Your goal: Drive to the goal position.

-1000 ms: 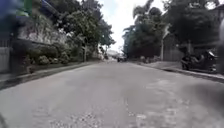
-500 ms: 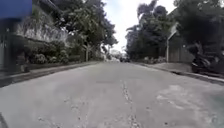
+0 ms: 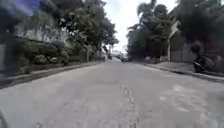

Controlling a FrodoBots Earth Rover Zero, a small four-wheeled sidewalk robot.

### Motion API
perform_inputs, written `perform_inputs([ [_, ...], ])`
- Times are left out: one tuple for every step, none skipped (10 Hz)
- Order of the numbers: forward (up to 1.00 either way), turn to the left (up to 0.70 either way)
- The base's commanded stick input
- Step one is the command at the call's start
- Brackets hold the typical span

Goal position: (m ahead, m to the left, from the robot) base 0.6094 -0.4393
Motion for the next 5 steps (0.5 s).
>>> perform_inputs([
  [1.00, 0.00],
  [1.00, 0.00],
  [1.00, -0.04],
  [1.00, -0.18],
  [1.00, -0.33],
])
